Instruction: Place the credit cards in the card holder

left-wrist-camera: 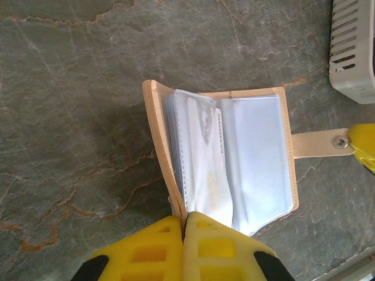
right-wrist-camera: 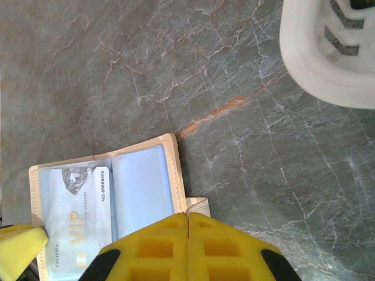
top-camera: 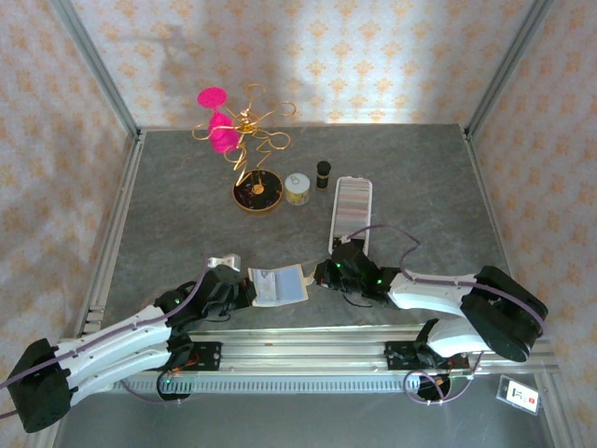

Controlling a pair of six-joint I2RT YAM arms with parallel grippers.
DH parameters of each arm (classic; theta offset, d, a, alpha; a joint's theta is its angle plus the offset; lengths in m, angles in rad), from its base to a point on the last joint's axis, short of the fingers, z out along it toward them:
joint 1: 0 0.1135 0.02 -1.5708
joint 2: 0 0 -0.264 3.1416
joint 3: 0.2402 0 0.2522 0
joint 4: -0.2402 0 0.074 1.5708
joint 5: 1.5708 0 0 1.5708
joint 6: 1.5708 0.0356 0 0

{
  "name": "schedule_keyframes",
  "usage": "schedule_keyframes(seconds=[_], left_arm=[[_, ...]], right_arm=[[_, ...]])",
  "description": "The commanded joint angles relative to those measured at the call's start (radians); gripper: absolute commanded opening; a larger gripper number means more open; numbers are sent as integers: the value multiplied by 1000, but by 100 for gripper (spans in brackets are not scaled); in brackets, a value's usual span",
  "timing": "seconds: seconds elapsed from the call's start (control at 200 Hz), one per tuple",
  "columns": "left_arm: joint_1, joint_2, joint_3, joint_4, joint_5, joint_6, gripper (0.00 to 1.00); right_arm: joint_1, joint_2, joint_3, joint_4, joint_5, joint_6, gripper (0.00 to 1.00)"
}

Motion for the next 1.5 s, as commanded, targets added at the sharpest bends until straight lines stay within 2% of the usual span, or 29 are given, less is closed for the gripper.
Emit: schedule_keyframes(seconds=[0.0,0.07,0.11,0.345,0.521,0.656,0.736,0.846,0.956,1.221,1.497], left_arm=[[3,-7,56,-15,26,26,20],[4,4,58,49,69,30,36],[3,17,60,96,97,28,40],[-16,158,76,370,212,-11,42],[-59,317,77,575,224,-45,41],[-66,452,49,688,224,-68,34],[-65,502,34,702,211,-73,23],[-66,486,10,692,168,-76,15],[-66,430,-14,628,132,-83,0],[-69,266,-86,459,39,-77,0],[-76,313,-88,578,114,-101,0]], right_arm=[[9,7,-17,17,-12,-1,0],[19,2,-19,22,-10,5,0],[25,-3,-21,28,-10,10,0],[51,-25,-33,34,10,27,0],[54,-52,-62,46,29,48,0],[55,-68,-71,22,53,55,0],[55,-73,-76,19,55,55,0],[57,-77,-77,24,51,59,0],[57,-75,-65,15,53,55,0],[59,-66,-37,-7,65,40,0],[61,-47,-22,16,39,38,0]])
